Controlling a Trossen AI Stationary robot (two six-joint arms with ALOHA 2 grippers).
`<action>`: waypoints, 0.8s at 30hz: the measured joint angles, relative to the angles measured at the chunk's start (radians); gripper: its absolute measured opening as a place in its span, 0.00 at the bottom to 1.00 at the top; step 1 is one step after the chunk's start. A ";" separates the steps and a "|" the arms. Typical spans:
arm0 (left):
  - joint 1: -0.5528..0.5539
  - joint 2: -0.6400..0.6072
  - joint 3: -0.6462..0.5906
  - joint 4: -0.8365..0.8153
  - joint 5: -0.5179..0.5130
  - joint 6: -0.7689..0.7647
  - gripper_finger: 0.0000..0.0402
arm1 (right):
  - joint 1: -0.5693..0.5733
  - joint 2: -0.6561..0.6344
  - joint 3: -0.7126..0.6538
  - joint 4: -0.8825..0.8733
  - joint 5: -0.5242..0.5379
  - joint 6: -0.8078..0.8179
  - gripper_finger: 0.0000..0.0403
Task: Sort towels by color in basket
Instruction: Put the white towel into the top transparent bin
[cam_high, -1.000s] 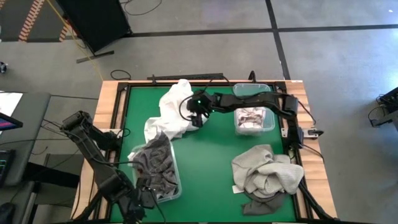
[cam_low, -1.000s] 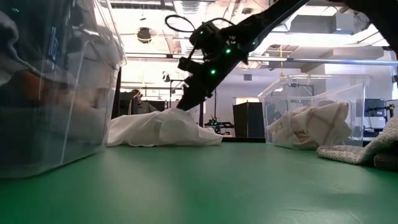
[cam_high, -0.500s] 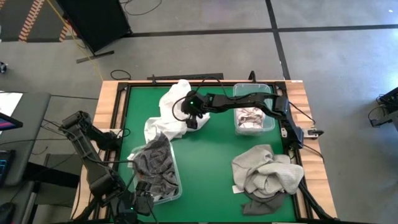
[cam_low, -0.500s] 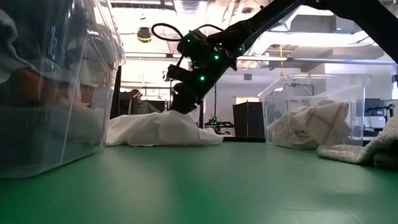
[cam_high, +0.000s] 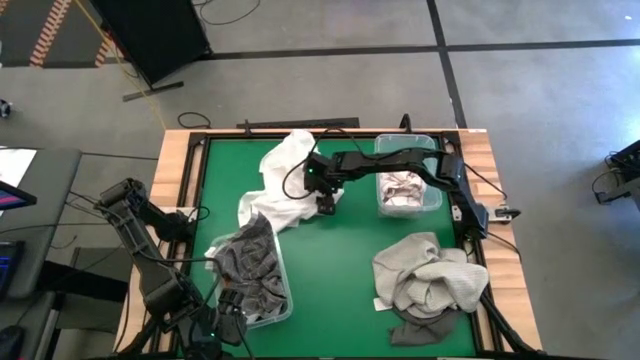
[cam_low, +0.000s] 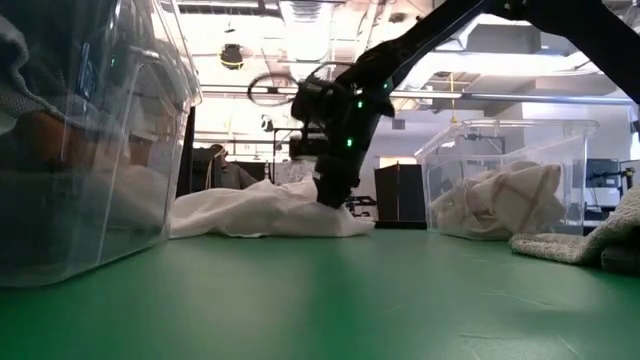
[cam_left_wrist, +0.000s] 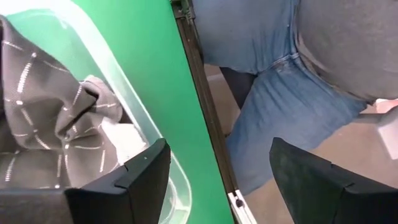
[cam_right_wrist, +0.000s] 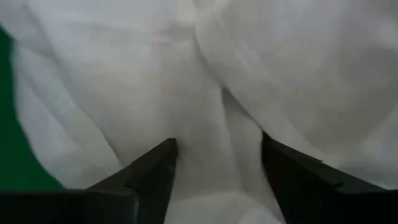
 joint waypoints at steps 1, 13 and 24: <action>0.000 0.000 0.000 -0.004 -0.002 0.002 0.66 | 0.000 0.006 0.000 -0.011 0.002 -0.006 0.60; 0.000 0.000 0.000 -0.042 -0.012 0.002 0.66 | 0.035 -0.034 -0.004 -0.282 0.009 -0.015 0.05; 0.000 0.000 0.000 -0.058 -0.032 0.001 0.66 | 0.177 -0.298 -0.005 -0.413 0.211 -0.007 0.05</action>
